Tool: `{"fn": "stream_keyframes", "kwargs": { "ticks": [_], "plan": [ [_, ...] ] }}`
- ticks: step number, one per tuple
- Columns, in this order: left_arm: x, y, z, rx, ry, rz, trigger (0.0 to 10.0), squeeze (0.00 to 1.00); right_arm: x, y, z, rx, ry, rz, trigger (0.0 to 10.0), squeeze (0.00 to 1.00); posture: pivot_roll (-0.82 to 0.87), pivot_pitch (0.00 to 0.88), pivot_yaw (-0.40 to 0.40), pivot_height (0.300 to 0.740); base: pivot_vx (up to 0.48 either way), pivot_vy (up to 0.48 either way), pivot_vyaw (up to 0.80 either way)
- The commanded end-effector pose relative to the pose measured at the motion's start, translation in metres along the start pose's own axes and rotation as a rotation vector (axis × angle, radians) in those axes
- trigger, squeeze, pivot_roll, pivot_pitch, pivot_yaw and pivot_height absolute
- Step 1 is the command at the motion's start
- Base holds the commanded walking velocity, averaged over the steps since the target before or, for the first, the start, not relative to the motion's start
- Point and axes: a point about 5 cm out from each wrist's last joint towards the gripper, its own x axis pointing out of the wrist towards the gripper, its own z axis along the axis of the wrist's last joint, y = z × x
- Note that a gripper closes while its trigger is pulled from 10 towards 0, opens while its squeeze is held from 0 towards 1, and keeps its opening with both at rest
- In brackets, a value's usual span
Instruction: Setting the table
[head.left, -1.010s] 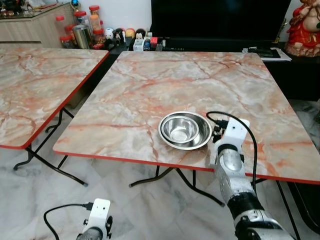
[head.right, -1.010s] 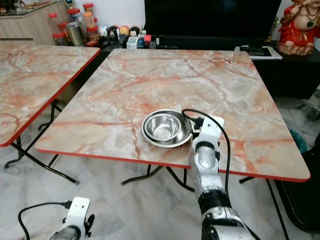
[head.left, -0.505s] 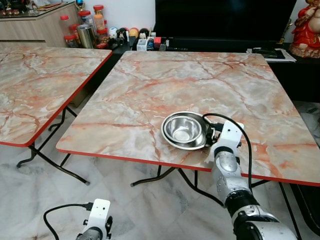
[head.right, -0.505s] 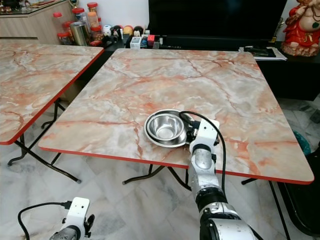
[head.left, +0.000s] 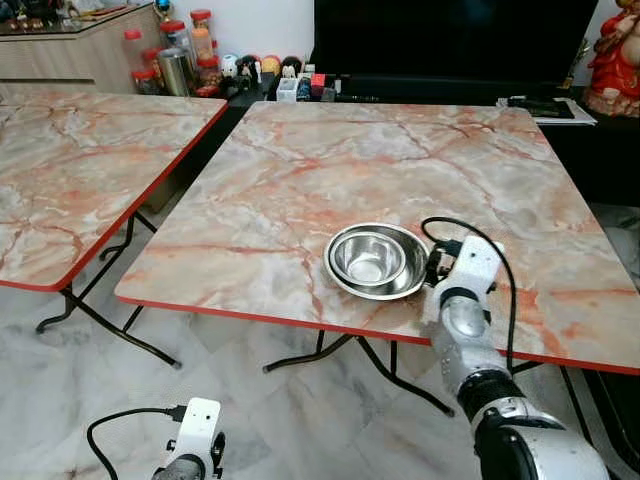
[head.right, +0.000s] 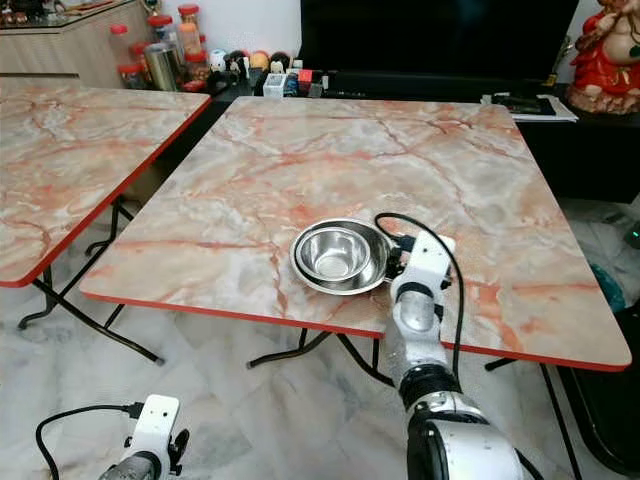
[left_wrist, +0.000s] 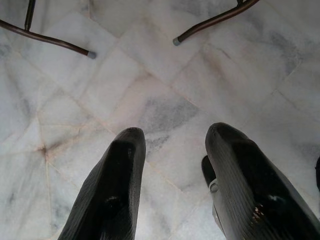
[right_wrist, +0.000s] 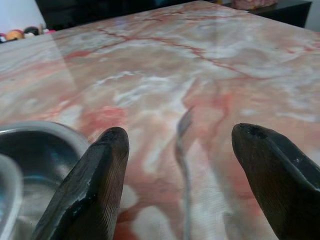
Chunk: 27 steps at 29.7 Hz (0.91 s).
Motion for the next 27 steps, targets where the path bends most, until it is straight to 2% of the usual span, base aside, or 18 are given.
{"fn": "stream_keyframes", "kwargs": {
  "ticks": [1, 17, 22, 27],
  "plan": [
    [-0.001, 0.0, -0.004, 0.004, 0.012, -0.005, 10.0, 0.0, 0.003, 0.003, 0.006, 0.014, -0.001, -0.002, 10.0, 0.0, 0.01, 0.0, 0.023, 0.705, 0.0, 0.0, 0.0],
    [-0.001, 0.0, -0.003, -0.003, 0.015, -0.007, 10.0, 0.0, 0.003, 0.001, -0.007, 0.023, 0.108, -0.033, 10.0, 0.0, 0.02, 0.0, 0.017, 0.705, 0.0, 0.0, 0.0],
    [-0.001, 0.0, -0.004, -0.005, 0.01, -0.005, 10.0, 0.0, 0.003, 0.0, -0.006, 0.042, 0.099, -0.055, 10.0, 0.0, 0.02, 0.0, 0.019, 0.705, 0.0, 0.0, 0.0],
    [0.0, 0.0, 0.0, -0.012, -0.006, -0.004, 10.0, 0.0, 0.005, -0.001, 0.003, 0.08, 0.049, -0.076, 10.0, 0.0, 0.02, 0.0, 0.018, 0.705, 0.0, 0.0, 0.0]
  ]
}}
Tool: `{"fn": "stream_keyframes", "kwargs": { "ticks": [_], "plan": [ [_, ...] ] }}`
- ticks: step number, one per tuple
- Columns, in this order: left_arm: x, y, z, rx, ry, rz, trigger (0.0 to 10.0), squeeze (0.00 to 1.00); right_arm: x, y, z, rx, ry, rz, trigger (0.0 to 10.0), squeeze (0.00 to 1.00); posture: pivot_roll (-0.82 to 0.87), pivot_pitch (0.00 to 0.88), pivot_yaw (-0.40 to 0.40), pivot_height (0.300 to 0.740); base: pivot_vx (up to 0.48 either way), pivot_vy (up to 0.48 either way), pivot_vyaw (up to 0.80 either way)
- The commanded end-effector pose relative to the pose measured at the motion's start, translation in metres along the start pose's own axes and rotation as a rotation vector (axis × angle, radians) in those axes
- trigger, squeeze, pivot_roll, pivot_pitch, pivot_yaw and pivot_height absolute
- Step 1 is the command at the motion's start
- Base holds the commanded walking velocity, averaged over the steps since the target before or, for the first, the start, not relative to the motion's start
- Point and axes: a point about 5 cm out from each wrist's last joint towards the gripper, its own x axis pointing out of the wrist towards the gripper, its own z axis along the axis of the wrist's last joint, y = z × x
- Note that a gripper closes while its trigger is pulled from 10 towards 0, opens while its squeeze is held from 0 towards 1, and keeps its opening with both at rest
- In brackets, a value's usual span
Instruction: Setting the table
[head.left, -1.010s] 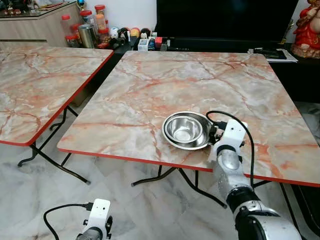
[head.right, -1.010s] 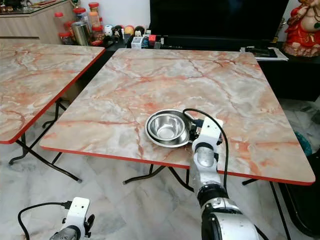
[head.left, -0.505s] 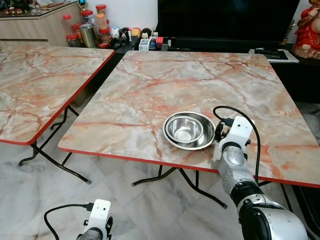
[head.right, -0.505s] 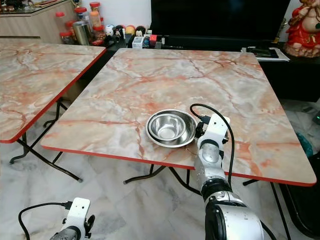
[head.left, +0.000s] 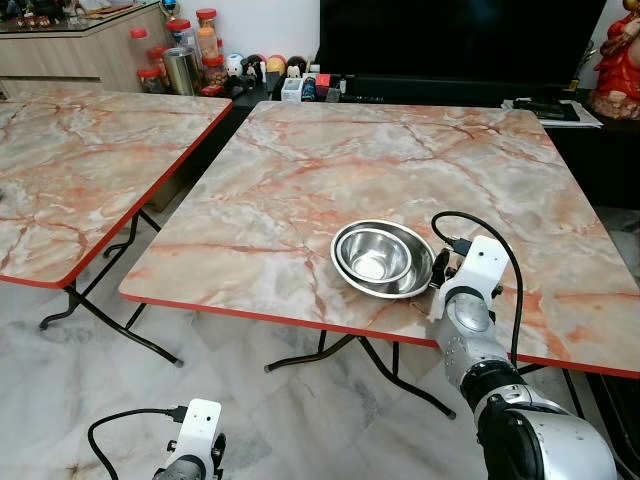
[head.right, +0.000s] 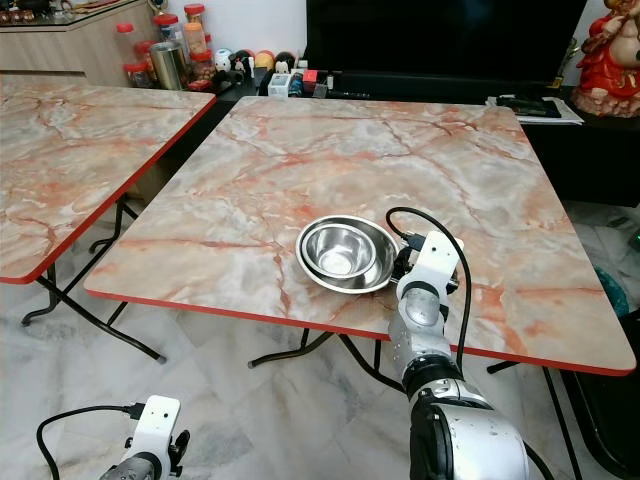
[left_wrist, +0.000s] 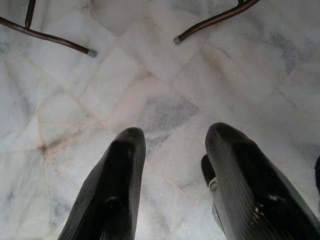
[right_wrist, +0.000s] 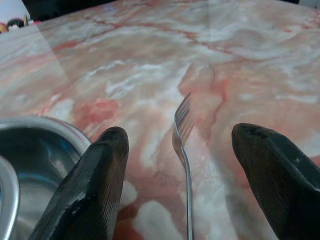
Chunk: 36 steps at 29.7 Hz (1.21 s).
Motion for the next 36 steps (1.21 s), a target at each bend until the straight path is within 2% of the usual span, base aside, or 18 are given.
{"fn": "stream_keyframes", "kwargs": {
  "ticks": [1, 5, 12, 16, 22, 31, 33, 36],
  "plan": [
    [0.0, 0.0, 0.0, -0.017, -0.006, 0.001, 10.0, 0.0, 0.001, -0.001, 0.005, 0.033, -0.011, -0.026, 10.0, 0.0, 0.02, 0.0, 0.018, 0.705, 0.0, 0.0, 0.0],
    [0.0, 0.001, 0.002, -0.016, -0.012, 0.002, 10.0, 0.0, 0.003, 0.0, 0.013, 0.056, -0.048, -0.033, 10.0, 0.0, 0.02, 0.0, 0.019, 0.705, 0.0, 0.0, 0.0],
    [0.001, 0.0, 0.003, -0.015, -0.015, 0.003, 10.0, 0.0, 0.003, 0.0, 0.014, 0.061, -0.05, -0.03, 10.0, 0.0, 0.02, 0.0, 0.015, 0.705, 0.0, 0.0, 0.0],
    [0.001, -0.001, 0.004, -0.012, -0.015, -0.001, 10.0, 0.0, 0.003, -0.003, 0.008, 0.034, -0.022, -0.05, 10.0, 0.0, 0.02, 0.0, 0.013, 0.705, 0.0, 0.0, 0.0],
    [0.001, -0.002, 0.003, -0.014, -0.013, -0.006, 10.0, 0.0, 0.002, -0.016, -0.001, -0.015, 0.005, -0.123, 10.0, 0.0, 0.02, 0.0, 0.014, 0.705, 0.0, 0.0, 0.0],
    [0.001, -0.005, 0.003, -0.019, -0.01, -0.013, 10.0, 0.0, 0.003, -0.012, -0.007, -0.109, 0.068, -0.049, 10.0, 0.0, 0.02, 0.0, 0.005, 0.705, 0.0, 0.0, 0.0],
    [0.001, -0.006, 0.003, -0.022, -0.009, -0.015, 10.0, 0.0, 0.002, -0.005, -0.01, -0.137, 0.097, 0.042, 10.0, 0.0, 0.02, 0.0, 0.003, 0.705, 0.0, 0.0, 0.0],
    [0.001, -0.007, 0.003, -0.023, -0.009, -0.018, 10.0, 0.0, 0.002, -0.005, -0.01, -0.156, 0.098, 0.066, 10.0, 0.0, 0.02, 0.0, 0.002, 0.705, 0.0, 0.0, 0.0]
  ]
}}
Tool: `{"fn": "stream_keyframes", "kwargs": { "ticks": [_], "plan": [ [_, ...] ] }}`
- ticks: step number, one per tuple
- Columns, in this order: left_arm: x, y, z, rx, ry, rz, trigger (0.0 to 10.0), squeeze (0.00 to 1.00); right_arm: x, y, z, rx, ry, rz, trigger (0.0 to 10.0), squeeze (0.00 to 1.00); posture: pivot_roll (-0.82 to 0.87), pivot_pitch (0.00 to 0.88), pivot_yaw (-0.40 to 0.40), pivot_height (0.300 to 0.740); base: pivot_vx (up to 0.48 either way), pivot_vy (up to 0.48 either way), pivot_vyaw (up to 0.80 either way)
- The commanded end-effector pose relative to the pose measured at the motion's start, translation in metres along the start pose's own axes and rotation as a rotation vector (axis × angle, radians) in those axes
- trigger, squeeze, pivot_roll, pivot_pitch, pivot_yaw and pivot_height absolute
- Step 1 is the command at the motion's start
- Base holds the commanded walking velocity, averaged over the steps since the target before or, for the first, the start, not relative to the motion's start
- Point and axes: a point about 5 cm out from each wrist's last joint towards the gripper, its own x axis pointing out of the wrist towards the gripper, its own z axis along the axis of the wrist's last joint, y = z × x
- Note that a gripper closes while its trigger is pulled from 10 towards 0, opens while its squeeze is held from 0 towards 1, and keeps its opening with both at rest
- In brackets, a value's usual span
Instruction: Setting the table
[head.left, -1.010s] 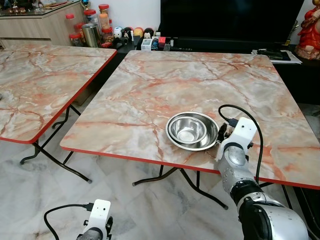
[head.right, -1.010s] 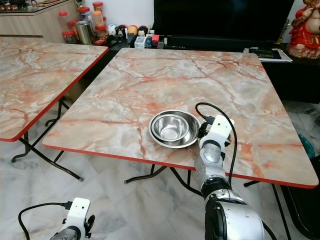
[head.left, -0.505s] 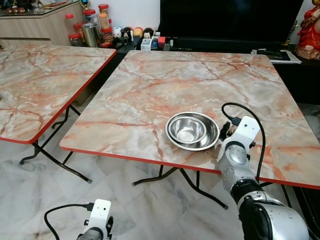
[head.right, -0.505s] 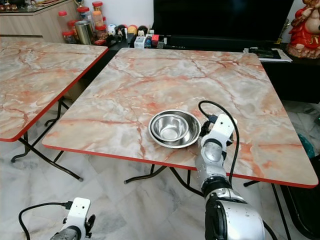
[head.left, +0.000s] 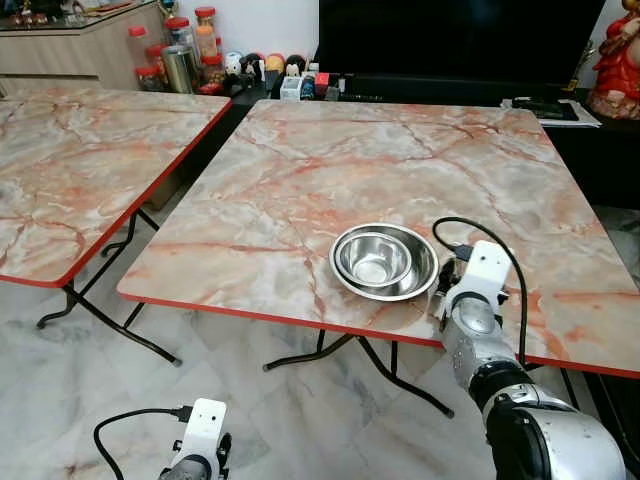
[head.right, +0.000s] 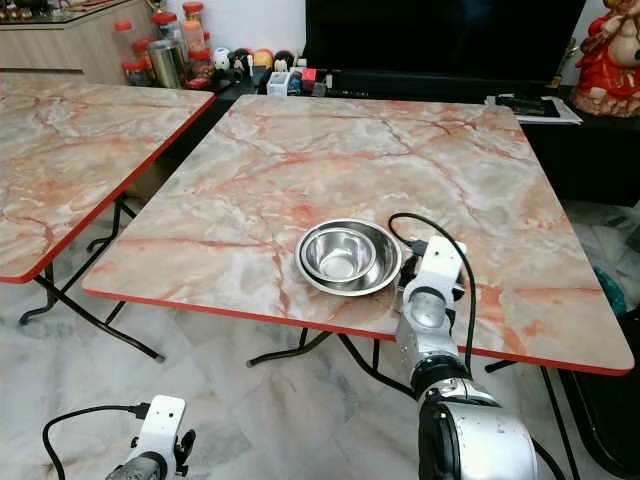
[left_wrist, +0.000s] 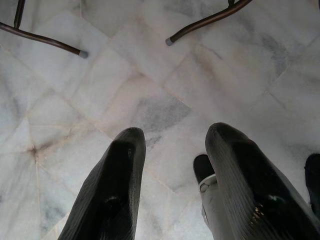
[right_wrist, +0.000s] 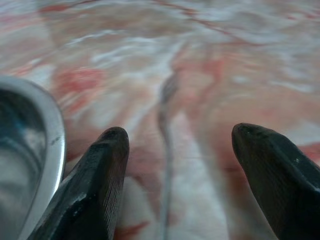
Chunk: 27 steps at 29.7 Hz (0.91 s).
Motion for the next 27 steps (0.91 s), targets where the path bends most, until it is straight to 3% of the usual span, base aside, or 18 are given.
{"fn": "stream_keyframes", "kwargs": {
  "ticks": [1, 16, 27],
  "plan": [
    [0.001, 0.0, 0.002, -0.016, -0.005, -0.003, 10.0, 0.0, 0.001, -0.001, 0.0, -0.033, 0.014, 0.014, 10.0, 0.0, 0.02, 0.0, 0.002, 0.705, 0.0, 0.0, 0.0],
    [0.001, -0.003, 0.002, -0.015, -0.002, -0.019, 10.0, 0.0, 0.004, -0.023, -0.003, -0.076, 0.045, -0.05, 10.0, 0.0, 0.01, 0.0, 0.009, 0.705, 0.0, 0.0, 0.0],
    [0.001, -0.003, 0.005, -0.015, -0.013, -0.017, 10.0, 0.0, 0.002, -0.012, -0.005, -0.074, 0.042, 0.043, 10.0, 0.0, 0.02, 0.0, 0.009, 0.705, 0.0, 0.0, 0.0]
  ]
}}
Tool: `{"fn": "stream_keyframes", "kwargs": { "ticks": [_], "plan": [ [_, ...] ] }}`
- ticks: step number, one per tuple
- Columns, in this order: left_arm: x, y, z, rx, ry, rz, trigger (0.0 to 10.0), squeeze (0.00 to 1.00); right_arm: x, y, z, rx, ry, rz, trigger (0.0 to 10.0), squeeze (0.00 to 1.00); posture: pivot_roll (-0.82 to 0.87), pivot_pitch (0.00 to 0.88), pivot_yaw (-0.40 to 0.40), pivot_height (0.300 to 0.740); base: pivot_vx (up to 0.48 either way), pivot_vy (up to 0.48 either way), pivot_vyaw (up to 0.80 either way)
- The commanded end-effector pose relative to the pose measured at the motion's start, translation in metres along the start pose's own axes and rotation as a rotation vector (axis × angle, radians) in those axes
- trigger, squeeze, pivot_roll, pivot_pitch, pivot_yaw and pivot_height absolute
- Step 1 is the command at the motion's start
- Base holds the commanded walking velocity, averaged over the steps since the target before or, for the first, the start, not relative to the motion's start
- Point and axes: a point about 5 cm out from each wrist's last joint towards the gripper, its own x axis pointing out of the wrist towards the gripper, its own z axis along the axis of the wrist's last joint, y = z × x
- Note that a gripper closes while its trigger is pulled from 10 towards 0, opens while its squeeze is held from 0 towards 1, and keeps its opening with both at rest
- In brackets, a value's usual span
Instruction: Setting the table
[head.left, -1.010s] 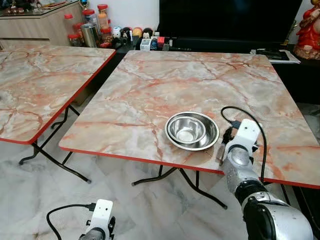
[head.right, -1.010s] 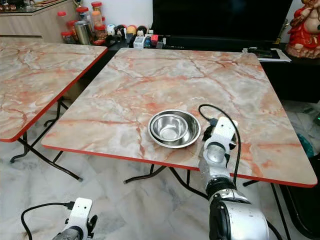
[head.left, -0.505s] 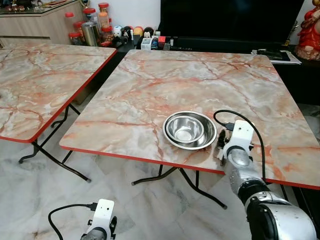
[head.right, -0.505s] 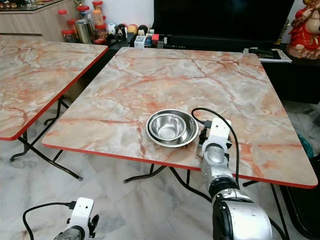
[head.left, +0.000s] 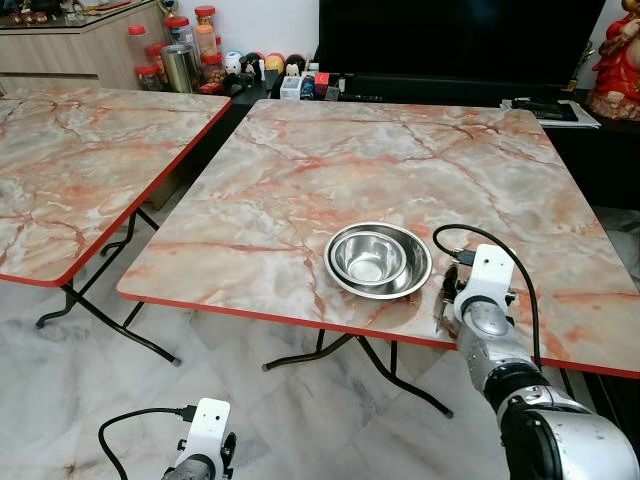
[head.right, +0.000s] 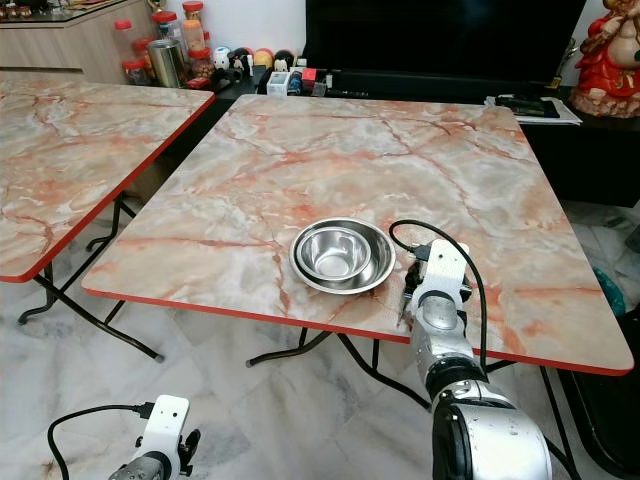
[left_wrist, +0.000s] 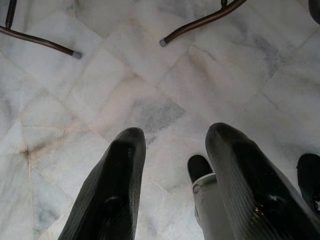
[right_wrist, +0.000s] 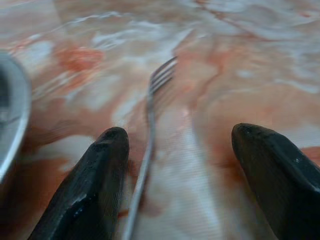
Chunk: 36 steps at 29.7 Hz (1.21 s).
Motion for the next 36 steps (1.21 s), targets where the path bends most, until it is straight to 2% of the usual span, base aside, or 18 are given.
{"fn": "stream_keyframes", "kwargs": {
  "ticks": [1, 14, 19, 23, 36],
  "plan": [
    [0.001, 0.001, 0.003, -0.01, -0.009, 0.003, 10.0, 0.0, 0.0, 0.001, -0.001, -0.018, 0.002, 0.013, 10.0, 0.0, 0.02, 0.0, 0.009, 0.705, 0.0, 0.0, 0.0],
    [0.001, 0.001, 0.003, -0.006, -0.009, -0.004, 10.0, 0.0, 0.0, -0.004, -0.004, -0.023, 0.004, 0.012, 10.0, 0.0, 0.01, 0.0, 0.014, 0.705, 0.0, 0.0, 0.0],
    [0.002, 0.0, 0.006, 0.004, -0.019, -0.013, 10.0, 0.0, 0.0, 0.0, 0.005, 0.038, -0.051, 0.032, 10.0, 0.0, 0.01, 0.0, 0.02, 0.705, 0.0, 0.0, 0.0],
    [0.002, 0.0, 0.007, 0.009, -0.021, -0.018, 10.0, 0.0, 0.0, 0.001, 0.01, 0.053, -0.082, 0.033, 10.0, 0.0, 0.0, 0.0, 0.025, 0.705, 0.0, 0.0, 0.0],
    [0.002, 0.0, 0.006, 0.015, -0.015, -0.023, 10.0, 0.0, -0.001, -0.003, -0.004, 0.024, -0.015, 0.013, 10.0, 0.0, 0.01, 0.0, 0.025, 0.705, 0.0, 0.0, 0.0]
  ]
}}
